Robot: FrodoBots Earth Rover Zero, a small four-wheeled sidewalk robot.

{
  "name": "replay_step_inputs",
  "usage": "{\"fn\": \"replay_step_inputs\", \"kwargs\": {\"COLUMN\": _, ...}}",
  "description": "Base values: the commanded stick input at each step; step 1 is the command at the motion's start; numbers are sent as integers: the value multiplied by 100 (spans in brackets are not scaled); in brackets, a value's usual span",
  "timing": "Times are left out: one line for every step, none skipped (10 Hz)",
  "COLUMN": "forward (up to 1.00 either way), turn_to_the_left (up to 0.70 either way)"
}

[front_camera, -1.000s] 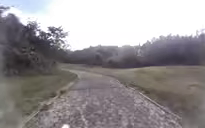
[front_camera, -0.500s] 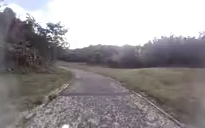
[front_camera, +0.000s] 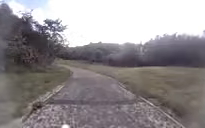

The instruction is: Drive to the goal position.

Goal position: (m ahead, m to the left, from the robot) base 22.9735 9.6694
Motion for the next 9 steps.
{"fn": "replay_step_inputs", "kwargs": {"forward": 100, "turn_to_the_left": 3}}
{"fn": "replay_step_inputs", "kwargs": {"forward": 100, "turn_to_the_left": 3}}
{"fn": "replay_step_inputs", "kwargs": {"forward": 100, "turn_to_the_left": 3}}
{"fn": "replay_step_inputs", "kwargs": {"forward": 100, "turn_to_the_left": 3}}
{"fn": "replay_step_inputs", "kwargs": {"forward": 100, "turn_to_the_left": 3}}
{"fn": "replay_step_inputs", "kwargs": {"forward": 100, "turn_to_the_left": 18}}
{"fn": "replay_step_inputs", "kwargs": {"forward": 100, "turn_to_the_left": 12}}
{"fn": "replay_step_inputs", "kwargs": {"forward": 100, "turn_to_the_left": 8}}
{"fn": "replay_step_inputs", "kwargs": {"forward": 100, "turn_to_the_left": 5}}
